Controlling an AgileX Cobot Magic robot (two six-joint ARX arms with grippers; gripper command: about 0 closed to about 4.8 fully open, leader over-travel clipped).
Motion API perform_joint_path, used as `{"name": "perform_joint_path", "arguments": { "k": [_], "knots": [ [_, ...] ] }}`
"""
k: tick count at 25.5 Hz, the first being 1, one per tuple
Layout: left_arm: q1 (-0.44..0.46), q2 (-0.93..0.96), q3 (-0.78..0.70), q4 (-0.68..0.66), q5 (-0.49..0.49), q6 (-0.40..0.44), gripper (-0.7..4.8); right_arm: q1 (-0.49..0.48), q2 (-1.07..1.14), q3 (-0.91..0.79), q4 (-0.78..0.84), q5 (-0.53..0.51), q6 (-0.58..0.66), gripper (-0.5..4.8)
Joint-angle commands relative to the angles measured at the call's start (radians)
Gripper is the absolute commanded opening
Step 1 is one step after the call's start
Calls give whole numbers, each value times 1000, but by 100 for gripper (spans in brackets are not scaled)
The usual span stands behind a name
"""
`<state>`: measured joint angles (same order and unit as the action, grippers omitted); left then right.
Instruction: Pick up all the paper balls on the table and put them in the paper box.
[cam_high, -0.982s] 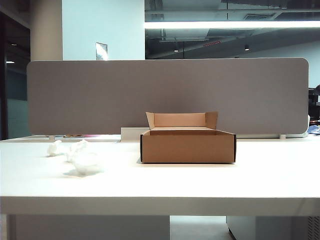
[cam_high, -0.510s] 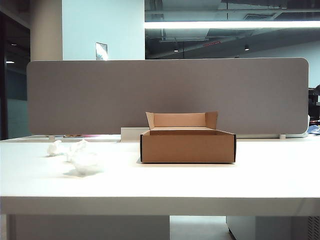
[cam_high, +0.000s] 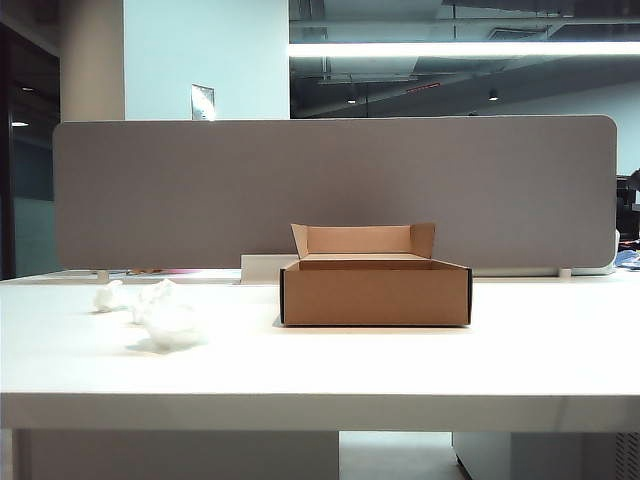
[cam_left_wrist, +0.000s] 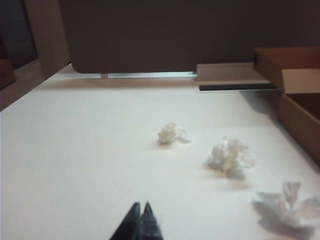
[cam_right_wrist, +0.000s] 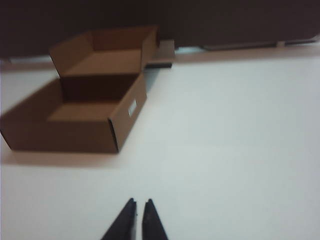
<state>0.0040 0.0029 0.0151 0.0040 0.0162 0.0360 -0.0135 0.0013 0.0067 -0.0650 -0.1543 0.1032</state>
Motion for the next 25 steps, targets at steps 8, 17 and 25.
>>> {"name": "perform_joint_path", "arguments": {
  "k": [8, 17, 25],
  "knots": [
    [-2, 2, 68, 19, 11, -29, -5, 26, 3, 92, 45, -9, 81, 31],
    [-2, 23, 112, 12, 12, -29, -5, 158, 227, 279, -14, -36, 80, 30],
    [-2, 162, 177, 13, 33, -29, -5, 243, 550, 423, -12, -59, 79, 22]
  ]
}}
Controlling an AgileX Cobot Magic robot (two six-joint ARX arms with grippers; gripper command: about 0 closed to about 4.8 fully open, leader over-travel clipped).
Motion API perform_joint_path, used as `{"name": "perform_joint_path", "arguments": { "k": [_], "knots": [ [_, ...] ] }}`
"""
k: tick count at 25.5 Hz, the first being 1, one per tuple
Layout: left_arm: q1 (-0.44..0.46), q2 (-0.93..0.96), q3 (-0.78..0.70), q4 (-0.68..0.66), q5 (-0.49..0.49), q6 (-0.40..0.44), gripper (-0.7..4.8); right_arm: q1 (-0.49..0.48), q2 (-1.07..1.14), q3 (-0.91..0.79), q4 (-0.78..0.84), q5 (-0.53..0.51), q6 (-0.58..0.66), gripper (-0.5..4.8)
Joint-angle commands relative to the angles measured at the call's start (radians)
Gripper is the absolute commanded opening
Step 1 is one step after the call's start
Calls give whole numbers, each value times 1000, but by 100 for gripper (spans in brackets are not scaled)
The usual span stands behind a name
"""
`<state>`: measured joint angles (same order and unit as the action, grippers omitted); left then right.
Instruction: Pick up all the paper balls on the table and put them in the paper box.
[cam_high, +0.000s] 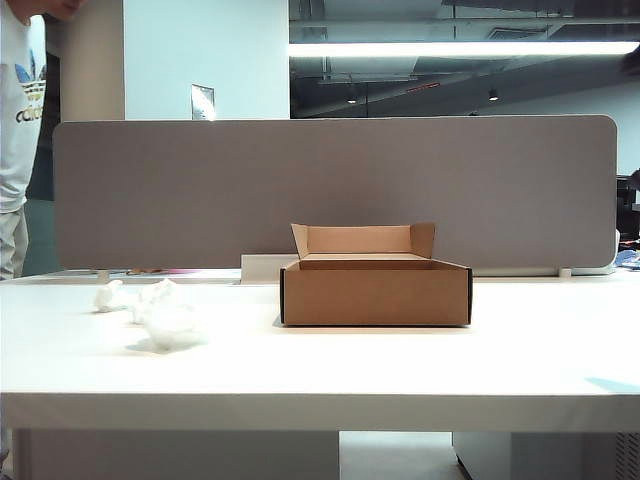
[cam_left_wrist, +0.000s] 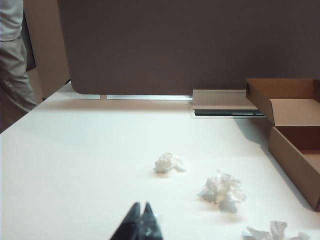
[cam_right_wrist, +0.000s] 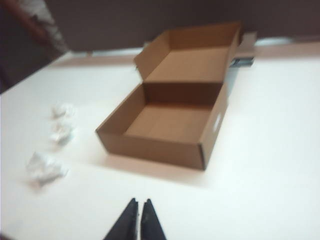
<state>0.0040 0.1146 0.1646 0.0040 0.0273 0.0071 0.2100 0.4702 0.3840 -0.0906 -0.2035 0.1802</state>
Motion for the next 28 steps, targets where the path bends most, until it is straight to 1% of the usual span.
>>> {"name": "perform_joint_path", "arguments": {
  "k": [1, 2, 4, 7, 9, 10, 13, 15, 16, 18, 19, 22, 26, 28],
  "knots": [
    [-2, 77, 38, 13, 23, 0, -5, 28, 119, 63, 14, -9, 2, 14],
    [-2, 102, 49, 11, 31, 0, -5, 36, 155, 80, 14, -9, 2, 7],
    [-2, 172, 77, 12, 78, 0, -5, 56, 231, 120, 13, -10, 0, 8],
    [-3, 287, 129, 12, 113, 7, -5, 87, 341, 179, 21, -23, -10, 8],
    [-3, 448, 208, 13, 127, 29, -5, 127, 463, 251, 21, -27, -64, 8],
    [-3, 496, 233, 13, 137, 35, -5, 136, 489, 266, 22, -27, -77, 8],
    [-3, 616, 301, 13, 163, 45, -3, 165, 572, 315, 21, -27, -88, 8],
    [-3, 771, 397, 13, 202, 46, 0, 192, 658, 357, 43, -36, -88, 8],
    [-3, 850, 447, 12, 218, 47, 38, 210, 703, 375, 68, -53, -88, 8],
    [-3, 921, 492, 12, 230, 47, 88, 222, 745, 397, 72, -66, -94, 8],
    [-3, 962, 519, 11, 245, 46, 104, 231, 769, 413, 71, -66, -107, 8],
    [-3, 1074, 589, 11, 286, 46, 122, 257, 833, 454, 70, -66, -111, 8],
    [-3, 1202, 675, -3, 296, 46, 128, 278, 911, 506, 67, -75, -111, 18],
    [-4, 1270, 732, -32, 318, 45, 131, 288, 949, 533, 66, -98, -114, 65]
  ]
}}
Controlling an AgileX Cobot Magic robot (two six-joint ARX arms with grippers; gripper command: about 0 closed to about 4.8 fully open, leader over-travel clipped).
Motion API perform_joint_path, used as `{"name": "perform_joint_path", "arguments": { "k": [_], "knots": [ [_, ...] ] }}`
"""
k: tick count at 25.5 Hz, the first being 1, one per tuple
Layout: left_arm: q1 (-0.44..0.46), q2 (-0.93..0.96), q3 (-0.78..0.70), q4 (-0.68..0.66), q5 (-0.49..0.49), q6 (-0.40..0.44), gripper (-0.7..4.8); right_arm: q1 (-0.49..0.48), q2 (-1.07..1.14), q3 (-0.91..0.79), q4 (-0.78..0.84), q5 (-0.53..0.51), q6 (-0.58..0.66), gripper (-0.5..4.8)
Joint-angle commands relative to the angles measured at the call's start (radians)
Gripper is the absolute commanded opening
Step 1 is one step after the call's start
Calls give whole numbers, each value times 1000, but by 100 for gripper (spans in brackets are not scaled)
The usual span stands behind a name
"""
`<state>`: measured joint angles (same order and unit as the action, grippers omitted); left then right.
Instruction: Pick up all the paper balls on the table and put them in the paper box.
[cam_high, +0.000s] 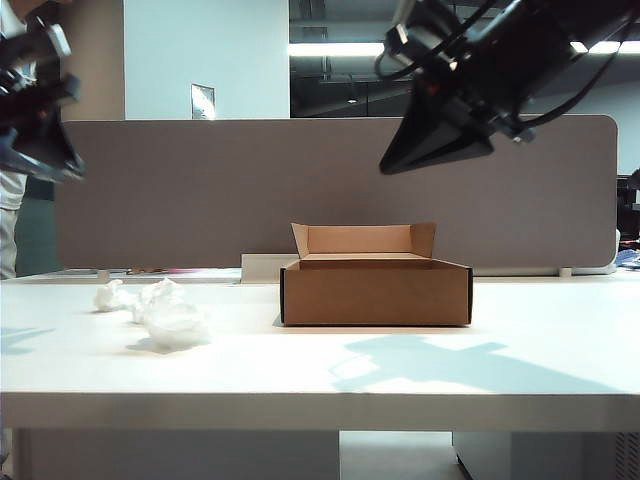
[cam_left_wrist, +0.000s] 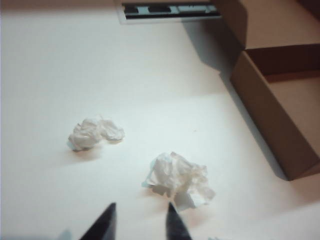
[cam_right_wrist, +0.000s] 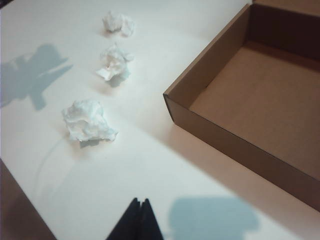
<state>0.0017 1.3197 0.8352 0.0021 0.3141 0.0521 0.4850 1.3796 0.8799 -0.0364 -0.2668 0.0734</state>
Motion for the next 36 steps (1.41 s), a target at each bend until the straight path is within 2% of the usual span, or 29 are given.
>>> {"name": "perform_joint_path", "arguments": {
  "k": [1, 4, 5, 6, 8, 10, 11, 12, 14, 21, 34, 36],
  "knots": [
    [-2, 93, 85, -41, 36, 0, 131, 16, 54, 48, 11, -45, -7, 84],
    [-10, 178, 154, -65, 50, 0, 132, 39, 108, 88, 12, -50, -16, 143],
    [-10, 232, 202, -90, 55, 1, 164, 56, 147, 121, 11, -50, -31, 182],
    [-21, 278, 245, -118, 61, 0, 241, 75, 185, 154, 11, -50, -31, 226],
    [-25, 323, 282, -136, 66, 1, 306, 93, 230, 194, 12, -50, -31, 290],
    [-36, 361, 303, -133, 64, 1, 320, 114, 280, 240, 11, -51, -31, 355],
    [-46, 392, 317, -130, 64, 1, 320, 129, 327, 281, 11, -51, -31, 404],
    [-58, 422, 327, -127, 51, 2, 320, 144, 375, 322, 11, -48, -31, 429],
    [-76, 468, 336, -116, 10, 4, 319, 169, 446, 383, 10, -50, -29, 432],
    [-97, 547, 336, -70, -33, 3, 318, 226, 596, 498, -30, -18, -33, 432],
    [-134, 584, 335, -45, -40, 0, 317, 270, 686, 509, -32, 48, -33, 430],
    [-140, 584, 335, -45, -44, 0, 274, 274, 695, 509, -32, 72, -33, 409]
  ]
}}
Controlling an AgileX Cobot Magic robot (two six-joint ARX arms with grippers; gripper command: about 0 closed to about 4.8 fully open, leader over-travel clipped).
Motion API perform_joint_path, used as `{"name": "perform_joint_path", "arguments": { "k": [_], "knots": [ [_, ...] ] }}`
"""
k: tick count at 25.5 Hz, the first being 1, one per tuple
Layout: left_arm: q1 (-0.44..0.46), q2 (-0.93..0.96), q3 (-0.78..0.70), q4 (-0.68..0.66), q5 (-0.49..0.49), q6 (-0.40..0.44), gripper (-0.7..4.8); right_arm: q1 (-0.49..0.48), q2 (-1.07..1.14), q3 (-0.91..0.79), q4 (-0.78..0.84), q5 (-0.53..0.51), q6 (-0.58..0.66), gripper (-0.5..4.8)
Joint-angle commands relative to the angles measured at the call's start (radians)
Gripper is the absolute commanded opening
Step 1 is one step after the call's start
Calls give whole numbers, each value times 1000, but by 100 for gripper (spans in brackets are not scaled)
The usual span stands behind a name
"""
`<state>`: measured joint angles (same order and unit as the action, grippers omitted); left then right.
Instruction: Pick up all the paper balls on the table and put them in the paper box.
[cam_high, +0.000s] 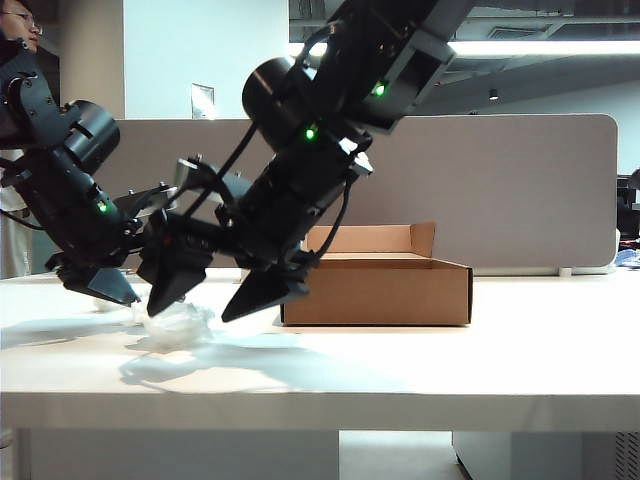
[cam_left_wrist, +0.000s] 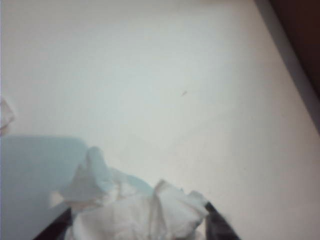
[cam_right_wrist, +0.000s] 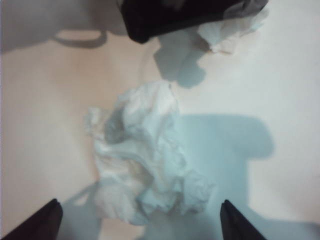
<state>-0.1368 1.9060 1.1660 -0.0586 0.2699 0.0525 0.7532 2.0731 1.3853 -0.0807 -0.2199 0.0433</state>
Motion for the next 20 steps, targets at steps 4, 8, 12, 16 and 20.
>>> {"name": "perform_joint_path", "arguments": {
  "k": [4, 8, 12, 16, 20],
  "knots": [
    [-1, -2, 5, 15, -4, 1, 171, 8, 8, 3, 54, 66, -3, 301],
    [-1, -2, 5, 15, -3, 1, 122, 8, 8, 3, 90, 65, -3, 218],
    [-1, -2, 5, 15, 0, 4, -7, 8, 12, 3, 100, 64, -3, 69],
    [-1, -2, 5, 16, 0, 28, -6, 8, 14, 3, 108, 63, -3, -6],
    [-1, -17, 10, 20, 0, 30, -6, 6, 11, 27, 114, 65, -27, -7]
  ]
}}
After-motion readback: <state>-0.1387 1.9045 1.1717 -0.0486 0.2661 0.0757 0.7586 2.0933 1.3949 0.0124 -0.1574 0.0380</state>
